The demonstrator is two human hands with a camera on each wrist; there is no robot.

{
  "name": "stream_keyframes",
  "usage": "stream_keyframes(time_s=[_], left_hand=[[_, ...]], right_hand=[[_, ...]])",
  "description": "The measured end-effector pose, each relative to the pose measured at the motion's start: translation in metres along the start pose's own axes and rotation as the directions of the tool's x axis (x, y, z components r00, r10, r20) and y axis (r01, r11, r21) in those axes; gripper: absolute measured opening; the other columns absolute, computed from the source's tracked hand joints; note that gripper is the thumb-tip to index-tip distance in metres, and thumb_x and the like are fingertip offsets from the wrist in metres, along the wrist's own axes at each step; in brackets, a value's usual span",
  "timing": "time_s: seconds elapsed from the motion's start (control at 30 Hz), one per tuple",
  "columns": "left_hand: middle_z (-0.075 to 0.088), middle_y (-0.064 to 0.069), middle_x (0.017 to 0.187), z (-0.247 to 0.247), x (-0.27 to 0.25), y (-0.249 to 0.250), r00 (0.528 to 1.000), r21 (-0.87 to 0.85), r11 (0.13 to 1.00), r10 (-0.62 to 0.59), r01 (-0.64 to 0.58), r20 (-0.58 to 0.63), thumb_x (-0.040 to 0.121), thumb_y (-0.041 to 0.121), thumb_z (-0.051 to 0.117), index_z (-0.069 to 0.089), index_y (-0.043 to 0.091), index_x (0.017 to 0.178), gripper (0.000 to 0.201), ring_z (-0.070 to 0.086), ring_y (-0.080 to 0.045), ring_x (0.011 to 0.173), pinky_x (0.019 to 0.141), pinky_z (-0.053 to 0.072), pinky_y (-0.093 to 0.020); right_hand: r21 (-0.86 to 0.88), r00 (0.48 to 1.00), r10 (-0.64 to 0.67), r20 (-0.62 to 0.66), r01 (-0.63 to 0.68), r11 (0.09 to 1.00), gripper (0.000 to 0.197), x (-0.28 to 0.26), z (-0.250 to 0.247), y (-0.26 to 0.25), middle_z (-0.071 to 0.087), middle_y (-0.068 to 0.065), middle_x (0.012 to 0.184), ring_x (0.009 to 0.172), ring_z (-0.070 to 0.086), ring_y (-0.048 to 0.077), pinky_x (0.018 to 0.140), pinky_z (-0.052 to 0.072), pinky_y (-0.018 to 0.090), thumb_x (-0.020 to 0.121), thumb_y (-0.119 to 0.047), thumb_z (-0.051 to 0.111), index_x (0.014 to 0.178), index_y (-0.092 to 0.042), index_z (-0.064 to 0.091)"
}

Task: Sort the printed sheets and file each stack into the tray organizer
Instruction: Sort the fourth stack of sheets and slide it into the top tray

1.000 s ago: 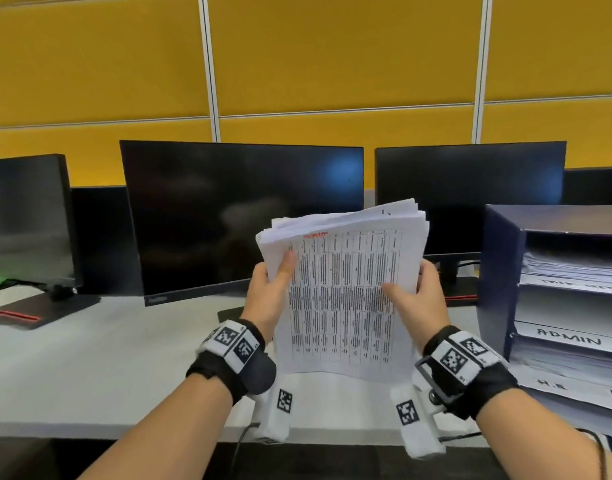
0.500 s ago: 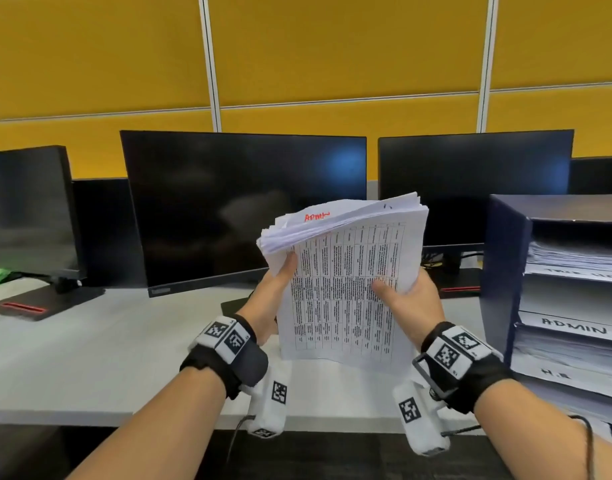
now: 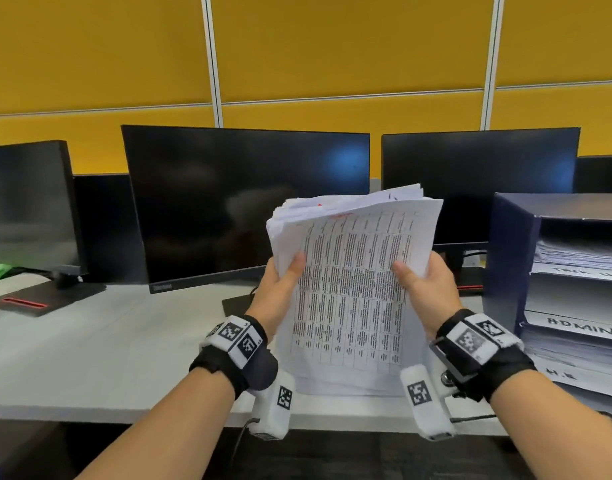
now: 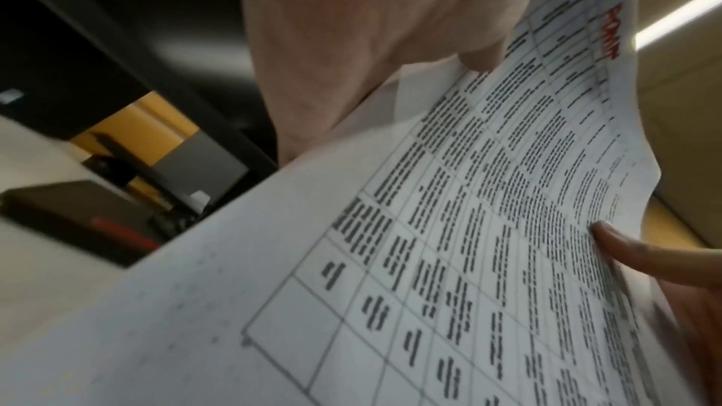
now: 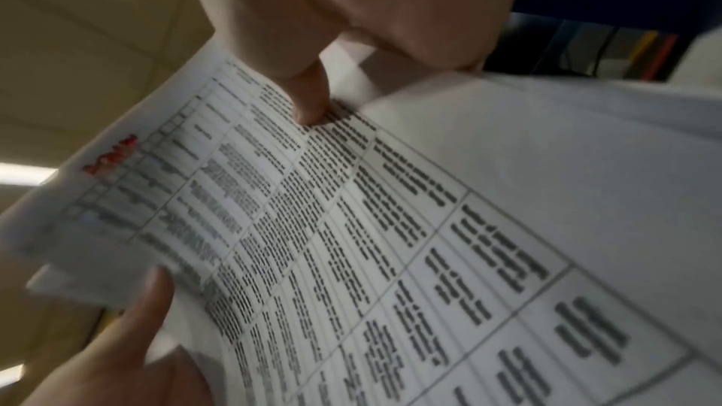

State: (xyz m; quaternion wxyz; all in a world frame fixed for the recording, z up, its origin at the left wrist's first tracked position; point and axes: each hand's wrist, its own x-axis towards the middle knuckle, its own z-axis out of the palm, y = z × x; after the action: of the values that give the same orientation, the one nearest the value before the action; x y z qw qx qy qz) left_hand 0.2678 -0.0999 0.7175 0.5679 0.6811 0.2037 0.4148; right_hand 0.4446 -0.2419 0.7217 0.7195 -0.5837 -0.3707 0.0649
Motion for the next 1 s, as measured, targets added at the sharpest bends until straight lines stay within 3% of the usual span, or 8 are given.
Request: stream_keyframes(time_s=[0.13, 0.3, 0.4, 0.53, 0.63, 0.8, 0.87, 1.0], left_hand=[[0.064, 0.009, 0.126, 0.0, 0.002, -0.014, 0.998, -0.098, 0.993, -0.064, 0.066, 0.029, 0.085, 0.061, 0.053, 0.045, 0.036, 0.135, 0.057, 0.061, -0.015, 0.117, 0.103, 0.043, -0.049], [0.063, 0.007, 0.111, 0.012, 0.008, 0.001, 0.974, -0.01, 0.997, 0.07, -0.074, -0.216, 0.099, 0.032, 0.05, 0.048, 0.021, 0.116, 0.021, 0.062, -0.015, 0.106, 0.094, 0.05, -0.042], [0.068, 0.0, 0.099, 0.007, 0.012, 0.014, 0.934, -0.001, 0.99, 0.135, -0.144, -0.329, 0.093, 0.022, 0.062, 0.058, 0.012, 0.105, 0.017, 0.067, -0.022, 0.098, 0.078, 0.054, -0.035], [0.07, -0.005, 0.102, 0.0, 0.007, 0.04, 0.911, -0.096, 0.963, 0.203, -0.252, -0.358, 0.08, 0.02, 0.077, 0.06, 0.016, 0.106, 0.031, 0.07, -0.021, 0.094, 0.078, 0.058, -0.038], [0.067, 0.0, 0.093, -0.005, 0.005, 0.062, 0.867, 0.106, 0.957, 0.29, -0.27, -0.405, 0.079, 0.023, 0.078, 0.057, 0.024, 0.091, 0.024, 0.07, -0.017, 0.086, 0.074, 0.06, -0.037], [0.067, 0.009, 0.096, -0.029, 0.005, 0.088, 0.956, 0.576, 0.799, 0.278, -0.173, -0.098, 0.073, 0.027, 0.082, 0.058, 0.028, 0.103, 0.038, 0.069, -0.01, 0.085, 0.075, 0.06, -0.035], [0.07, 0.009, 0.096, -0.03, 0.002, 0.096, 0.98, 0.591, 0.788, 0.199, -0.174, 0.023, 0.069, 0.032, 0.084, 0.059, 0.03, 0.104, 0.043, 0.07, -0.007, 0.084, 0.075, 0.059, -0.031], [0.076, 0.001, 0.094, -0.024, -0.003, 0.1, 0.992, 0.409, 0.903, 0.11, -0.128, 0.068, 0.081, 0.009, 0.075, 0.07, 0.018, 0.102, 0.024, 0.073, -0.017, 0.085, 0.079, 0.059, -0.041]], right_hand=[[-0.069, 0.998, -0.004, 0.059, 0.008, 0.998, 0.038, -0.005, 0.0, 0.002, 0.062, -0.003, 0.117, 0.106, 0.06, 0.012, 0.092, 0.05, 0.038, 0.09, -0.012, 0.06, 0.125, -0.018, 0.048], [-0.067, 0.987, -0.164, 0.002, 0.163, 0.984, 0.029, 0.003, 0.006, -0.03, 0.061, -0.004, 0.108, 0.095, 0.06, 0.004, 0.071, 0.049, 0.019, 0.091, -0.006, 0.057, 0.115, -0.02, 0.05], [-0.157, 0.972, -0.234, 0.019, 0.234, 0.959, 0.026, 0.015, 0.007, -0.054, 0.061, 0.0, 0.111, 0.098, 0.06, 0.015, 0.08, 0.052, 0.032, 0.09, -0.009, 0.059, 0.113, -0.02, 0.051], [-0.374, 0.971, -0.223, 0.091, 0.241, 0.895, 0.025, 0.022, 0.006, -0.06, 0.061, -0.003, 0.108, 0.097, 0.06, 0.019, 0.083, 0.054, 0.045, 0.09, -0.017, 0.06, 0.109, -0.03, 0.049], [-0.505, 0.967, -0.201, 0.156, 0.253, 0.825, 0.026, 0.02, 0.008, -0.066, 0.061, -0.003, 0.109, 0.094, 0.061, 0.022, 0.08, 0.055, 0.049, 0.091, -0.02, 0.057, 0.111, -0.034, 0.047], [-0.52, 0.933, -0.194, 0.303, 0.333, 0.787, 0.026, 0.022, 0.011, -0.084, 0.061, -0.006, 0.105, 0.094, 0.06, 0.022, 0.08, 0.054, 0.045, 0.089, -0.018, 0.06, 0.101, -0.039, 0.05], [-0.483, 0.907, -0.142, 0.396, 0.337, 0.808, 0.026, 0.022, 0.015, -0.088, 0.062, -0.007, 0.102, 0.095, 0.061, 0.022, 0.082, 0.053, 0.049, 0.087, -0.019, 0.062, 0.097, -0.041, 0.052], [-0.512, 0.869, -0.137, 0.475, 0.399, 0.76, 0.026, 0.021, 0.027, -0.097, 0.063, -0.009, 0.097, 0.092, 0.063, 0.021, 0.083, 0.053, 0.048, 0.085, -0.026, 0.065, 0.095, -0.045, 0.052]])
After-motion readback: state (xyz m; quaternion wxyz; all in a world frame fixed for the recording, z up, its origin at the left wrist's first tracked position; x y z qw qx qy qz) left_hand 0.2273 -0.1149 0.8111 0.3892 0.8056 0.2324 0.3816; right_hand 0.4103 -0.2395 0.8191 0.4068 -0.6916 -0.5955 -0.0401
